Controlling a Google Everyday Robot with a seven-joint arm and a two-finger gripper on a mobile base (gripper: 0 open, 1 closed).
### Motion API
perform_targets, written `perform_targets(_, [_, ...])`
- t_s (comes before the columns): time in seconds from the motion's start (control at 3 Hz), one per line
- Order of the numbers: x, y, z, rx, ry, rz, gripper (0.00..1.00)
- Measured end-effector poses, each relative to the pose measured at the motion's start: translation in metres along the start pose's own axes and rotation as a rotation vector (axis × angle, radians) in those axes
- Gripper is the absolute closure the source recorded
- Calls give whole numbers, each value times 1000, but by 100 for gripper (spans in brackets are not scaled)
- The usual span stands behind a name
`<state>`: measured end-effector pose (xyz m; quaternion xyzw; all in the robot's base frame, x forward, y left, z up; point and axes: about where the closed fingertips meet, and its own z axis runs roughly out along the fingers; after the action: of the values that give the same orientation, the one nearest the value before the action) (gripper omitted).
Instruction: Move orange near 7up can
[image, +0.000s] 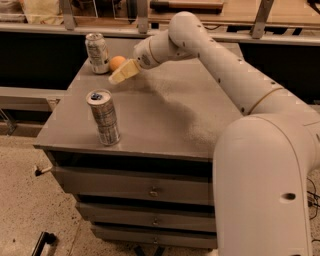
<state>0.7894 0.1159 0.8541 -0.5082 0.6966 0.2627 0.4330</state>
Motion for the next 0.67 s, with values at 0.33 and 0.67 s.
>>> perform_targets(0.33, [-10, -2, -24, -6, -5, -29, 0])
perform_targets(0.67, [-26, -2, -63, -22, -6, -83, 0])
